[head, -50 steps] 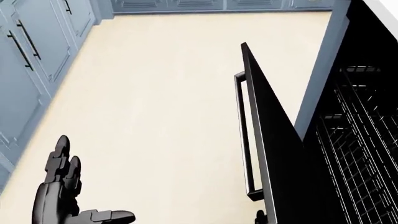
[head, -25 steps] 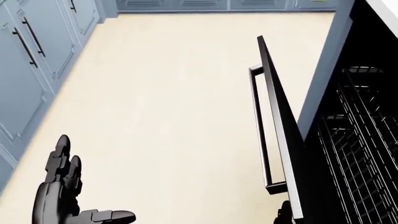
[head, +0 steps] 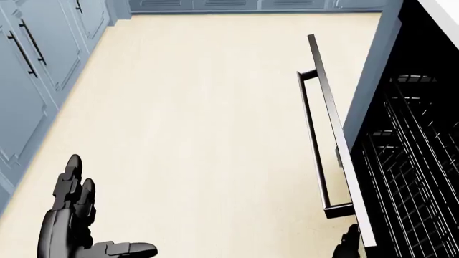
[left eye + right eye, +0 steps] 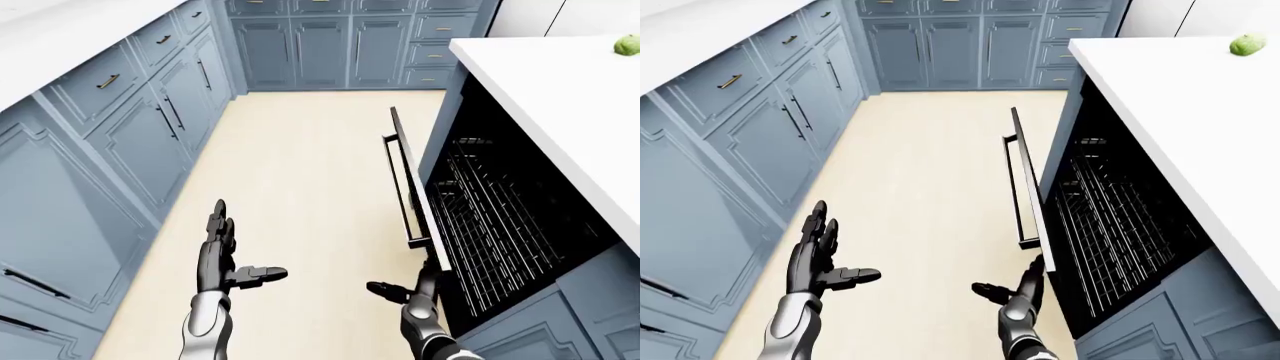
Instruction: Close the dishwasher door
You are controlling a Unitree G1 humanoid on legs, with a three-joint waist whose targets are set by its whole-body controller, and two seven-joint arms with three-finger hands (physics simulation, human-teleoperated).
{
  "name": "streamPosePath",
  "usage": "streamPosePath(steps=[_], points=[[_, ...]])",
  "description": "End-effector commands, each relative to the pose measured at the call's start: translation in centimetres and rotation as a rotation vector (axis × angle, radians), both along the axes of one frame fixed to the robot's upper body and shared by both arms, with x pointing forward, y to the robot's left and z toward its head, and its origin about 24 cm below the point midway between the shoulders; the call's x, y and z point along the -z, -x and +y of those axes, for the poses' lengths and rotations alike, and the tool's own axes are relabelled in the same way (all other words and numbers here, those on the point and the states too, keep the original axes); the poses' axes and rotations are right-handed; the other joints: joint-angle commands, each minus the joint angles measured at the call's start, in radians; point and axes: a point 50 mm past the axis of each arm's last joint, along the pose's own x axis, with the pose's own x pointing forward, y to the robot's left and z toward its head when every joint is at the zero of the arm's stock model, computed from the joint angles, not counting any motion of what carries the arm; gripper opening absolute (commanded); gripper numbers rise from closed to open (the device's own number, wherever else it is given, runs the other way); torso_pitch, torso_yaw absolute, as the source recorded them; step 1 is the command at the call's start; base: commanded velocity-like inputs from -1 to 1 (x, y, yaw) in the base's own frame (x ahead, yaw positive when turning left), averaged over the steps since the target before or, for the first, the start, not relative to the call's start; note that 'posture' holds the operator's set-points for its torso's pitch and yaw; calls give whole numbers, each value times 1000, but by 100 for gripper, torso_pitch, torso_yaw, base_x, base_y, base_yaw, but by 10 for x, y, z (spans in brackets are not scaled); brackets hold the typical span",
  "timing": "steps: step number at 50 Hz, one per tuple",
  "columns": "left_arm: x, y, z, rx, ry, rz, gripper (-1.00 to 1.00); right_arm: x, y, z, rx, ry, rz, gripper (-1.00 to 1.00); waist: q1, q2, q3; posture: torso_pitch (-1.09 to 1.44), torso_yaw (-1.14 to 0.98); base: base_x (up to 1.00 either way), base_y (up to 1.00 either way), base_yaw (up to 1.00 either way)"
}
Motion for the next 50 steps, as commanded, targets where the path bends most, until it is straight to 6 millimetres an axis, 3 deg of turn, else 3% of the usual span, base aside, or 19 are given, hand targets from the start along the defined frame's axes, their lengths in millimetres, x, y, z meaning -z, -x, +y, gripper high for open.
streamPosePath(steps=[1,39,50], points=[[-17,-5,0,2,-13,-87,100,-21,-18,-21,106,55,-128,100,-8,-4,-22,0,0,0,0,0],[-19,-3,-1,8,-14,-91,100,-35,-22,-56,220,113,-181,100,-10,-11,-21,0,0,0,0,0],[-19,-3,-2,8,-15,-91,100,-41,-22,-75,261,127,-207,100,-12,-12,-22,0,0,0,0,0]])
